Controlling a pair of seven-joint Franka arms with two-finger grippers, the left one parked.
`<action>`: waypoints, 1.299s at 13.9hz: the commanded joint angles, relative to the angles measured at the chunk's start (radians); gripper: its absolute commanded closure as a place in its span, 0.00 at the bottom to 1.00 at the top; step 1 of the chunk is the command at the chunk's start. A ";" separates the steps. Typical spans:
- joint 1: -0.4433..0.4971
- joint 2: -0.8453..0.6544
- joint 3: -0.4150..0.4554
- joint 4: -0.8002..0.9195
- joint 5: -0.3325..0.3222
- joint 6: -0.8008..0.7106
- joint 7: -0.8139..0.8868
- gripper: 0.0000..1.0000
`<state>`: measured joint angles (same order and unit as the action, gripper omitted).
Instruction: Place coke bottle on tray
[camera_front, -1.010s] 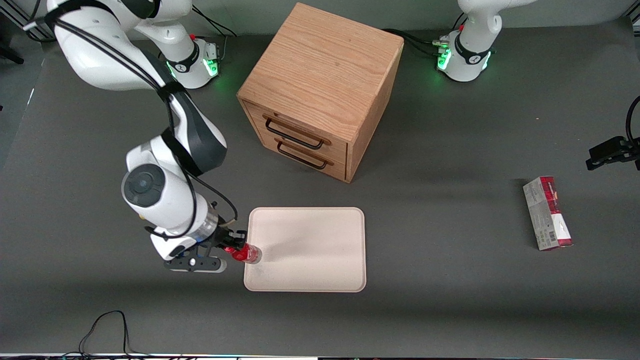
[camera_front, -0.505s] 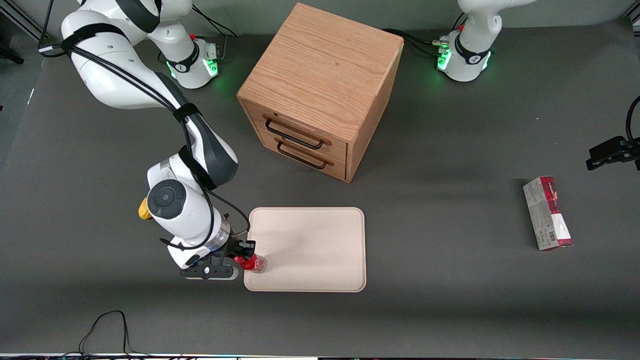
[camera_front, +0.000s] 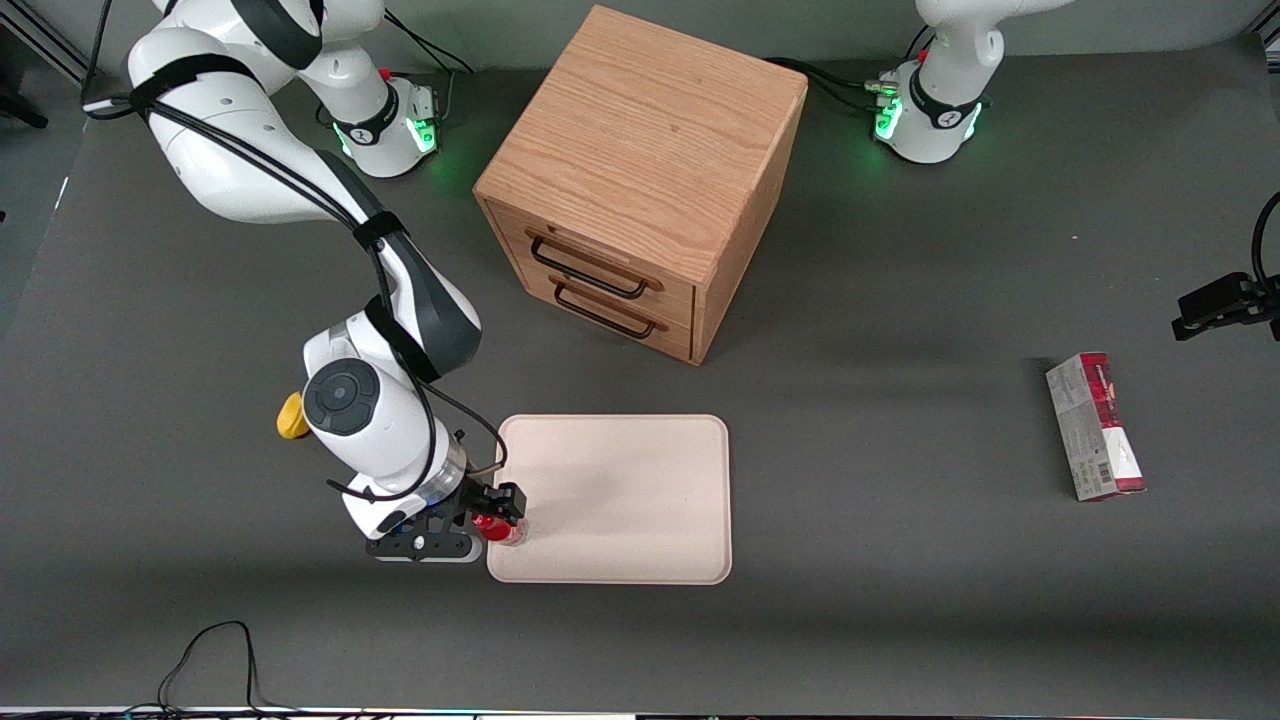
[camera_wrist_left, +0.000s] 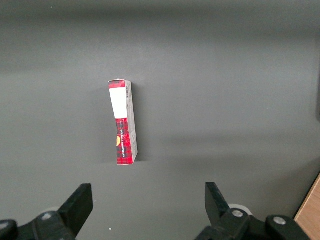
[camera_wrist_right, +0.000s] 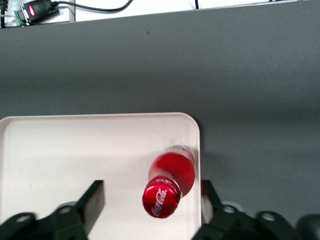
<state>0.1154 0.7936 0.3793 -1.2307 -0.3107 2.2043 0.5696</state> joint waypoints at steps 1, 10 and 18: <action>-0.003 -0.023 0.007 0.017 -0.033 0.002 0.030 0.00; 0.013 -0.440 -0.299 -0.258 0.266 -0.268 -0.462 0.00; 0.010 -0.876 -0.531 -0.610 0.374 -0.383 -0.617 0.00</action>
<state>0.1121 0.0113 -0.1329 -1.7269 0.0373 1.8007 -0.0314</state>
